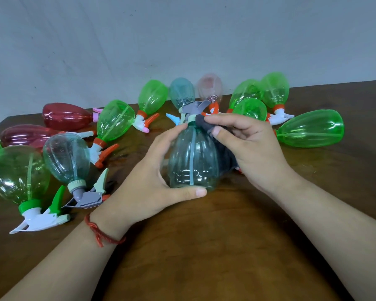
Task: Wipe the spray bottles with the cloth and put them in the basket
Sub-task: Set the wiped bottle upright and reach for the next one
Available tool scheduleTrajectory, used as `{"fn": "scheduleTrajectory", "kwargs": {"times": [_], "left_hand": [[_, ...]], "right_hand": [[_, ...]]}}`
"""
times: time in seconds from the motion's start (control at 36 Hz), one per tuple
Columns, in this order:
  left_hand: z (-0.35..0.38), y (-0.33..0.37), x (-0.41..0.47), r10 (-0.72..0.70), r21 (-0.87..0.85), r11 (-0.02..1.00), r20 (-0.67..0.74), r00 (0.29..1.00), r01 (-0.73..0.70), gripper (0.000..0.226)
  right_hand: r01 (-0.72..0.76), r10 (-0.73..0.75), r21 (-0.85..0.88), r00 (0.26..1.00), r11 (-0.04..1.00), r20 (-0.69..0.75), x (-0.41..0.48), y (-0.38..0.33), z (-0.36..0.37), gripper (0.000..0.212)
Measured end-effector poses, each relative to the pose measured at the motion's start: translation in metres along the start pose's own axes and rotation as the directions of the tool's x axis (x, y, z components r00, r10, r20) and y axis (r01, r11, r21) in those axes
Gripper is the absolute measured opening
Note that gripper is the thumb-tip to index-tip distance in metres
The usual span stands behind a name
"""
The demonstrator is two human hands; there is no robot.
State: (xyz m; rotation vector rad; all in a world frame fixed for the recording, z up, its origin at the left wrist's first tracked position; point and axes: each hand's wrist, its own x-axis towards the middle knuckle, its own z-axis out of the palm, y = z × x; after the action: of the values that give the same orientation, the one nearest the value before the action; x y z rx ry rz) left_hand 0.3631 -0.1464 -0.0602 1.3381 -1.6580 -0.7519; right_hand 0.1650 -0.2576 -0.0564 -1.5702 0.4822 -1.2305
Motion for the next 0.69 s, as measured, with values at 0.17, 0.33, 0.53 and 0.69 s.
{"fn": "scheduleTrajectory", "kwargs": {"times": [0.17, 0.33, 0.53, 0.69], "left_hand": [[0.001, -0.001, -0.001, 0.083, 0.114, 0.990, -0.038, 0.996, -0.078, 0.115], [0.000, -0.005, 0.003, 0.059, 0.061, 0.997, -0.160, 0.985, -0.049, 0.112], [-0.013, -0.019, 0.010, 0.011, 0.022, 1.000, -0.295, 0.955, -0.005, 0.113], [-0.013, -0.023, 0.011, 0.006, 0.015, 1.000, -0.290, 0.957, -0.002, 0.112]], "right_hand": [[0.125, -0.113, -0.213, 0.991, 0.969, 0.068, -0.001, -0.001, 0.001, 0.028], [0.252, -0.192, -0.389, 0.964, 0.886, 0.186, -0.006, -0.007, 0.000, 0.027], [0.460, -0.293, -0.468, 0.874, 0.754, 0.387, -0.013, -0.010, 0.007, 0.023], [0.457, -0.287, -0.489, 0.878, 0.743, 0.384, -0.014, -0.007, 0.005, 0.024]]}}
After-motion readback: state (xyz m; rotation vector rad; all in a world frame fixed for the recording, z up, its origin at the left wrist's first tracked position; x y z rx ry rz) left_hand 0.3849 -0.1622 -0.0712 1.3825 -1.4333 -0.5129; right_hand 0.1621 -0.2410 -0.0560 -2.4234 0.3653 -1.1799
